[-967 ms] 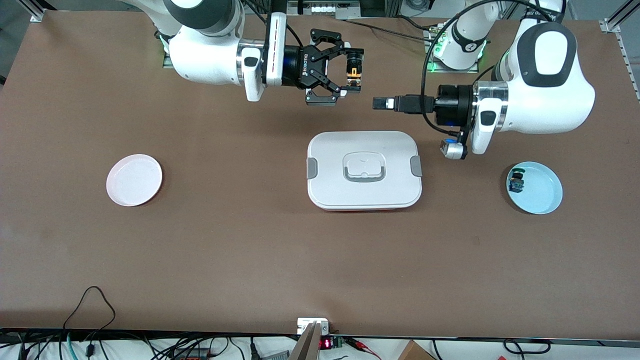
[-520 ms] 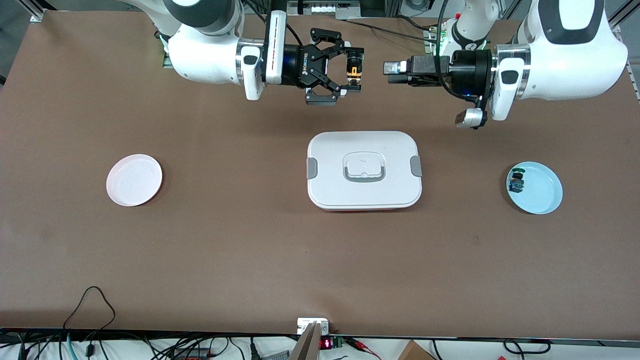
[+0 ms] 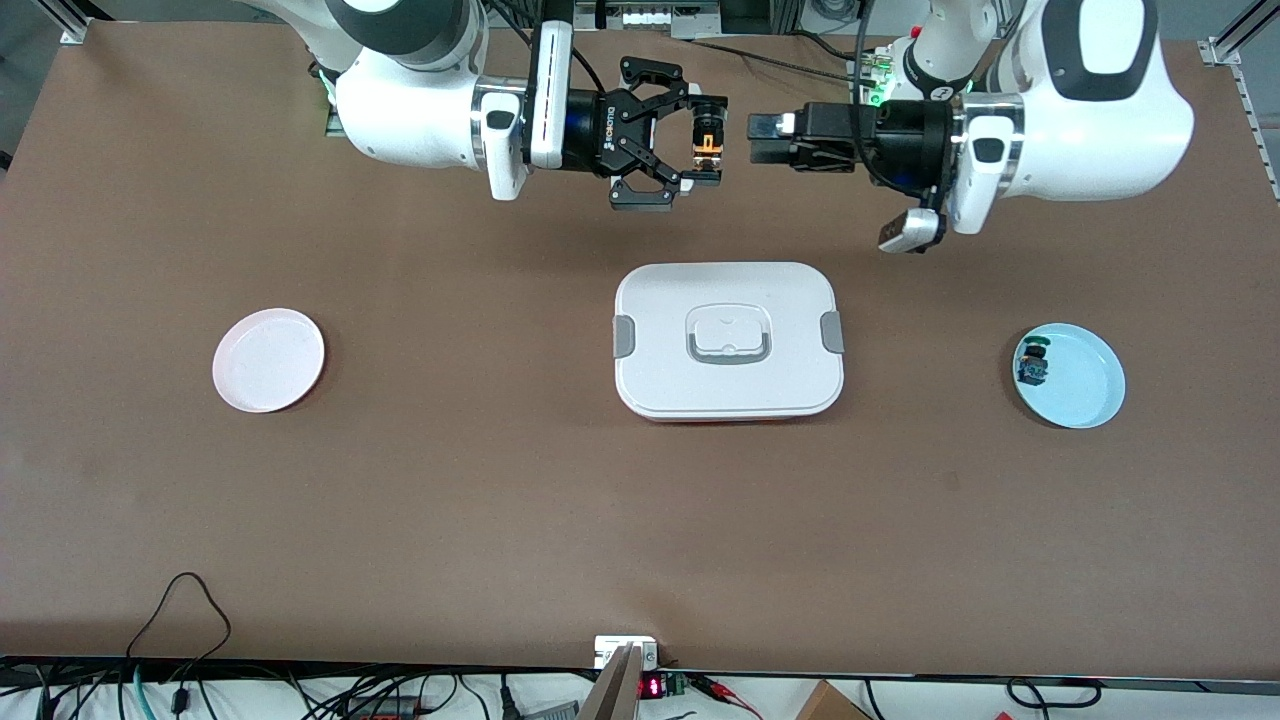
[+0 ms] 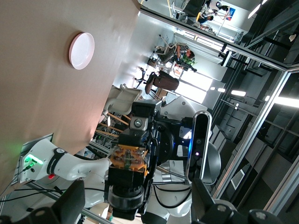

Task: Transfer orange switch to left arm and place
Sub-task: 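Raise the switch with the right gripper while the left gripper approaches it, then grasp the orange switch with the left gripper and open the right gripper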

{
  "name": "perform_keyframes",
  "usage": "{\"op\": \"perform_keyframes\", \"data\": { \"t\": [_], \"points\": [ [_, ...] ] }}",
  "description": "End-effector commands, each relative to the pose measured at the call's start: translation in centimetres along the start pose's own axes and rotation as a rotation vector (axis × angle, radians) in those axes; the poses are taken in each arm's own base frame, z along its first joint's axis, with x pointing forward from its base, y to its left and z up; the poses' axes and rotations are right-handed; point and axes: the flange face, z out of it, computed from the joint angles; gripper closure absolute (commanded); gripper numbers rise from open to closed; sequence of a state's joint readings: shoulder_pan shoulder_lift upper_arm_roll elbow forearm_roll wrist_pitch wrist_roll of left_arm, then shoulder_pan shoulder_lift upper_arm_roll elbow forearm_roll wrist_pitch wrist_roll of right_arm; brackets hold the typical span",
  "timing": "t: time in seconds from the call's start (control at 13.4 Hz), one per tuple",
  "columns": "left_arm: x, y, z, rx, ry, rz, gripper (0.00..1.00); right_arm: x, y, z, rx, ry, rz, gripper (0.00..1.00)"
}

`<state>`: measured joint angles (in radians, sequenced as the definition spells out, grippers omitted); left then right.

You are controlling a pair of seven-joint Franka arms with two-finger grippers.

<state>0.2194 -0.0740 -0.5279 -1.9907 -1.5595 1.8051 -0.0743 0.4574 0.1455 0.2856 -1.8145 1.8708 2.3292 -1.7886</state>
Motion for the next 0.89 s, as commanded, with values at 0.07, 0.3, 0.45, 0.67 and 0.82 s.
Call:
{"op": "perform_keyframes", "data": {
  "t": [0.07,0.3,0.45,0.67,0.82],
  "points": [
    [-1.4,-0.4,1.4,-0.006,0.032,0.025,0.01,0.8,-0.2,-0.1,-0.013,0.009,-0.029,1.00],
    [-1.5,-0.7,1.7,-0.001,0.032,0.021,0.11,0.8,-0.2,-0.1,-0.013,0.009,-0.029,1.00],
    [-1.6,-0.7,2.3,0.005,0.044,0.024,0.18,0.7,-0.2,-0.1,-0.013,0.007,-0.029,1.00],
    [-1.5,-0.7,2.5,0.005,0.054,0.024,0.48,0.9,0.0,-0.3,-0.017,0.007,-0.033,1.00],
    [-1.3,-0.6,2.3,0.001,0.054,0.023,0.87,0.9,0.0,-0.3,-0.017,0.007,-0.033,1.00]
  ]
}}
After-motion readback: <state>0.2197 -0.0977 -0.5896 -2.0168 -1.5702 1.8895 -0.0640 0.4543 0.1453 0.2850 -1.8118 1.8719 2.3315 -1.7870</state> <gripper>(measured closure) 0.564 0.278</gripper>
